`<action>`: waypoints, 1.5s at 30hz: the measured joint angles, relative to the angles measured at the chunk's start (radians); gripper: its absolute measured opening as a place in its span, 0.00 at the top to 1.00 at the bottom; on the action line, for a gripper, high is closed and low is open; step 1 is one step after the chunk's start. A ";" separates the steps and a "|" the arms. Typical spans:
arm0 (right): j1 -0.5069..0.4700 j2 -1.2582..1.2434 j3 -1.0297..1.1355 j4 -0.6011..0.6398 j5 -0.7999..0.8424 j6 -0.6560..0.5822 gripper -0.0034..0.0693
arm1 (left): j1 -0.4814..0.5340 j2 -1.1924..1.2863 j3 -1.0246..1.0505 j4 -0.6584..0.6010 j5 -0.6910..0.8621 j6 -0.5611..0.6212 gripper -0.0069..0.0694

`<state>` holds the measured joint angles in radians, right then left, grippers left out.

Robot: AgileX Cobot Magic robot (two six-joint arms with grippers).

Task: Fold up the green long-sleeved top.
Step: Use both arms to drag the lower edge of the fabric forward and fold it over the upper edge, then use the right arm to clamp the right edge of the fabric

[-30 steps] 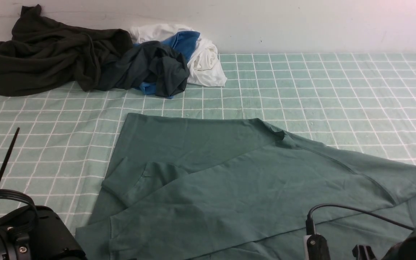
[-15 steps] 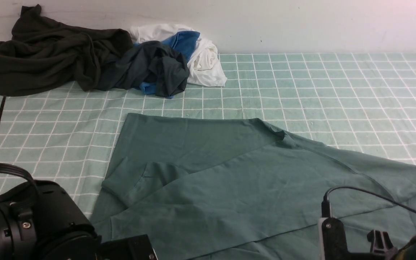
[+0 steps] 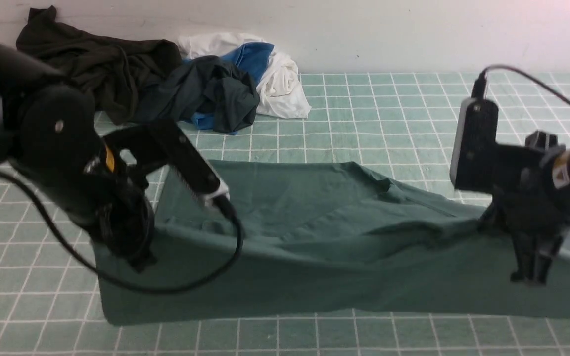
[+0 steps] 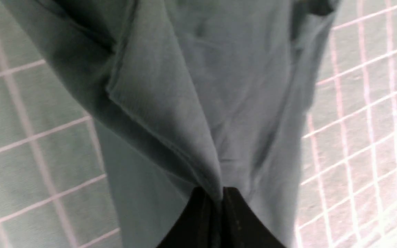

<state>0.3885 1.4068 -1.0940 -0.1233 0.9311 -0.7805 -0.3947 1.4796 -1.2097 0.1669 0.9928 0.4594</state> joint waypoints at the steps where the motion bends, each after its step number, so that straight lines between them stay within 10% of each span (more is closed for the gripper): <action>1: -0.029 0.040 -0.054 0.015 -0.007 -0.021 0.94 | 0.018 0.040 -0.059 0.000 -0.006 0.019 0.89; 15: -0.152 0.592 -0.501 0.066 -0.216 -0.036 0.86 | 0.171 0.653 -0.638 0.002 -0.160 0.065 0.88; 25: -0.205 0.680 -0.621 0.071 -0.183 0.423 0.37 | 0.245 0.765 -0.685 -0.005 -0.259 -0.042 0.55; 31: -0.314 0.640 -0.642 0.073 0.101 0.621 0.29 | 0.253 0.765 -0.774 -0.094 -0.083 -0.150 0.40; 39: -0.481 0.547 -0.448 0.130 0.182 0.655 0.37 | 0.228 0.765 -0.823 -0.267 0.074 -0.111 0.54; 45: -0.624 0.485 -0.225 0.152 0.063 0.693 0.39 | 0.224 0.765 -0.824 -0.307 0.114 -0.057 0.83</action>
<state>-0.2358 1.8919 -1.3186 0.0291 0.9937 -0.0879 -0.1702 2.2449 -2.0333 -0.1403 1.1063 0.4028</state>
